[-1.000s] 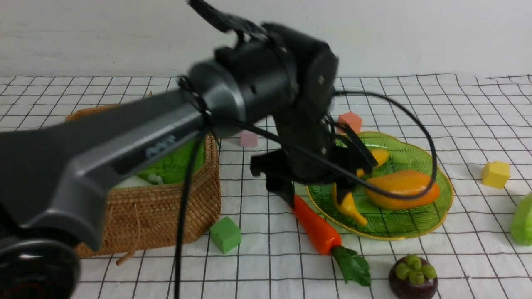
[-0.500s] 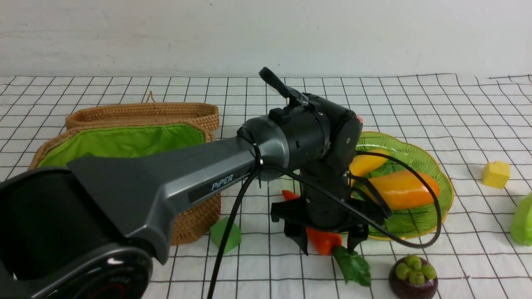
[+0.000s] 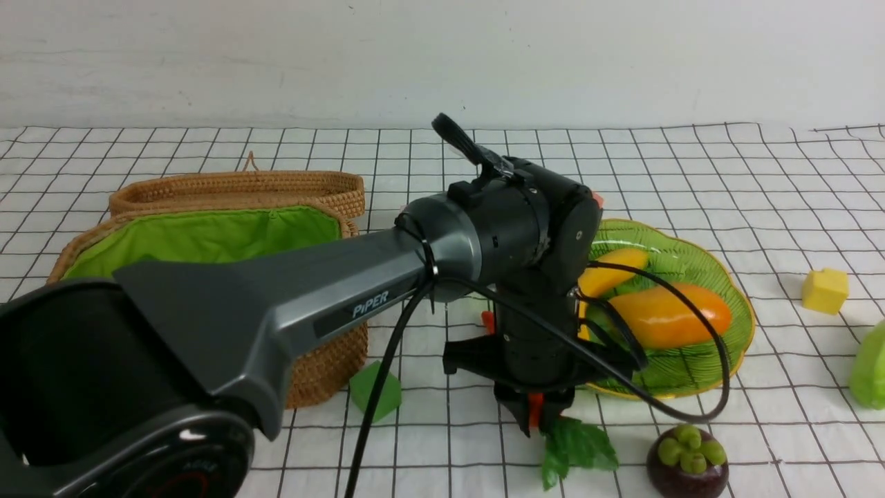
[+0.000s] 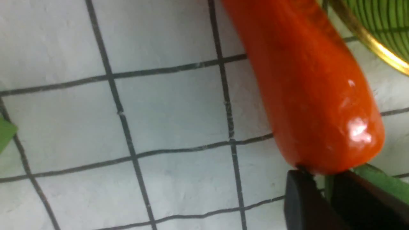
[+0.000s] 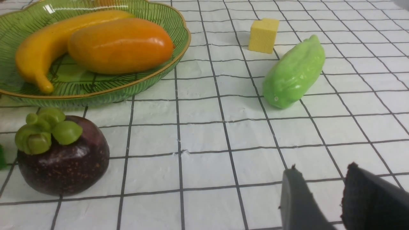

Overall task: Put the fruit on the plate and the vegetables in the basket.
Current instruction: Use the left arm to grab a carrot and put it into the left basket

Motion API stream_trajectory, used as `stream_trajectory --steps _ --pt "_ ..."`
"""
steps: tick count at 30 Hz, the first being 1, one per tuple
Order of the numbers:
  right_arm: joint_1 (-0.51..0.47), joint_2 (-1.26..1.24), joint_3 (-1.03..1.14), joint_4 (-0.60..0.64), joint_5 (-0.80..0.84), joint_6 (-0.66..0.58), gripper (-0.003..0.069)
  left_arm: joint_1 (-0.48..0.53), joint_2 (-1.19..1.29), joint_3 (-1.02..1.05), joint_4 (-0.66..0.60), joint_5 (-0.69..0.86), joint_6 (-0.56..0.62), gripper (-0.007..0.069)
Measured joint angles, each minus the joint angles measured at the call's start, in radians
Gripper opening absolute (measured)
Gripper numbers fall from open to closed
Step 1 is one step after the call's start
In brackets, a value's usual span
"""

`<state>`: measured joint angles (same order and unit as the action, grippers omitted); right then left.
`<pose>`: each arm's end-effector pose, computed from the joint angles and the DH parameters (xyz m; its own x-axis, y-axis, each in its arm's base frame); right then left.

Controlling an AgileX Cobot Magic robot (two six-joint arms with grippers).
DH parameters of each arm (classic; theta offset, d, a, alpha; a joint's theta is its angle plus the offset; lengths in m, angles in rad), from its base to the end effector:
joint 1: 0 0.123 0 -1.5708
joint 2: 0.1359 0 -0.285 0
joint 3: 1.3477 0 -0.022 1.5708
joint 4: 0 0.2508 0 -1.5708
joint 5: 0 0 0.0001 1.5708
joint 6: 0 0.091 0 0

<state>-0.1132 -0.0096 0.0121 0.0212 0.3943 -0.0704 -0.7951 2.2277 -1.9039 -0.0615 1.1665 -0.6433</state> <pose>0.0517 -0.0051 0.1742 -0.3076 -0.0162 -0.9514 0.0897 0.9949 -0.0459 0.3234 -0.3371 0.1960 -0.9875 0.1242 -0.0971 0.1377 0.9794 -0.1475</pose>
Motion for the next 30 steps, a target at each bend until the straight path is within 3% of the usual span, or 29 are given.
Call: stream_trajectory --steps 2,13,30 --pt "0.000 0.000 0.000 0.000 0.000 0.000 0.0243 0.000 -0.002 0.000 0.000 0.021 0.011 -0.0013" --pt "0.000 0.000 0.000 0.000 0.000 0.000 0.0243 0.003 -0.101 0.000 0.062 0.052 0.033 -0.0013" --pt "0.000 0.000 0.000 0.000 0.000 0.000 0.0243 0.144 -0.502 0.000 0.226 0.080 0.020 -0.0013"
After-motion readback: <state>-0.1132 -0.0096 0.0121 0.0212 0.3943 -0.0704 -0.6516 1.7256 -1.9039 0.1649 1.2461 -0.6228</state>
